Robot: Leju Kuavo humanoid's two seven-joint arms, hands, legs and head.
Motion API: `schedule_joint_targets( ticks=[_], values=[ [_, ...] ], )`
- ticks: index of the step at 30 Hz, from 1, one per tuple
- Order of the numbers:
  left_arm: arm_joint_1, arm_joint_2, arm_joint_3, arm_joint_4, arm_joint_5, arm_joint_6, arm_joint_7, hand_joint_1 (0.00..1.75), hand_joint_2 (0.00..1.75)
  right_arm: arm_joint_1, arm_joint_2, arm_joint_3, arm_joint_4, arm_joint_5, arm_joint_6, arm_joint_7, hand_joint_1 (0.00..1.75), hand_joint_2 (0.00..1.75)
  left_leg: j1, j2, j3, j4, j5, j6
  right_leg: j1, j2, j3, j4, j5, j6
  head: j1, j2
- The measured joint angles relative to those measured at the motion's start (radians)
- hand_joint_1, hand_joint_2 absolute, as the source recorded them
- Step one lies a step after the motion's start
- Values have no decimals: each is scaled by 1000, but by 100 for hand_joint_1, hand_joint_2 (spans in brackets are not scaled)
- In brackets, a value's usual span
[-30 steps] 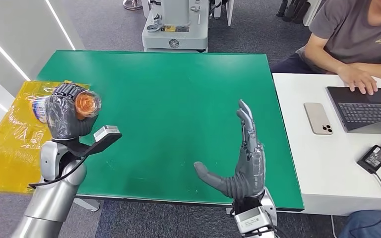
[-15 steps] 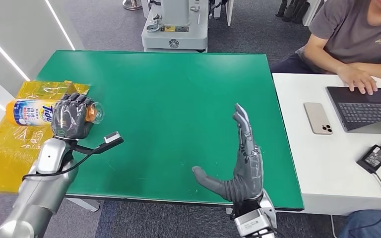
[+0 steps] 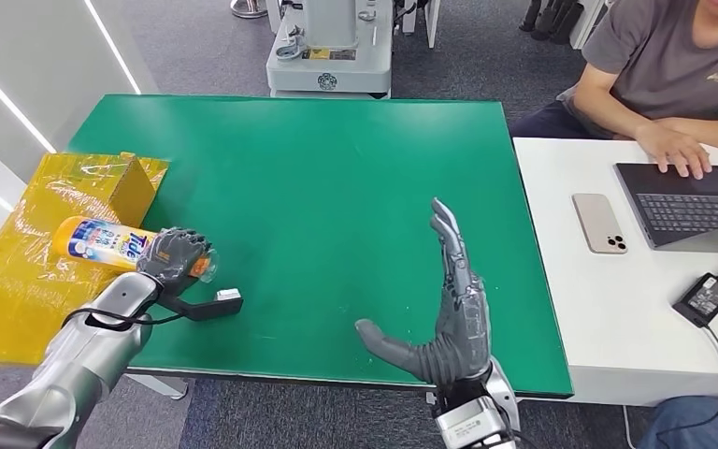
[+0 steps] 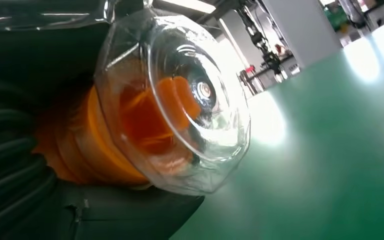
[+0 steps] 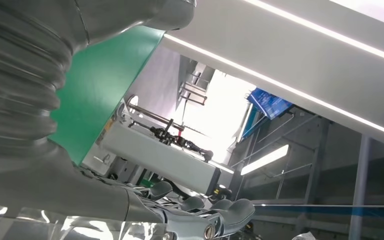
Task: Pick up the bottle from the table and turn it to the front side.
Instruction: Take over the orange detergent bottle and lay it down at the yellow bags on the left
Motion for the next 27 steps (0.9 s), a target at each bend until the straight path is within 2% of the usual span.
schedule_joint_targets(
  ticks=[6,13,17,27],
  values=[
    [-5,1,-26,46,-32,0,9,175,175,7,2,0,-3,0,-5,0,0,175,0,0,0,0,0,0,0,0,0,0,0,0,0,0],
    [-11,1,-81,81,-54,-10,56,171,175,18,7,0,-10,1,-9,-2,0,175,0,-1,0,0,0,0,0,-1,1,0,0,0,0,0],
    [-20,0,-98,93,-55,-24,86,2,175,24,13,0,-17,1,-8,0,0,175,0,-1,1,0,0,0,0,-1,1,0,0,0,0,0],
    [-40,-9,-105,100,-56,-51,133,0,175,24,30,0,-18,13,24,13,0,175,0,0,4,-2,1,-2,0,0,3,1,1,-1,0,0]
  ],
)
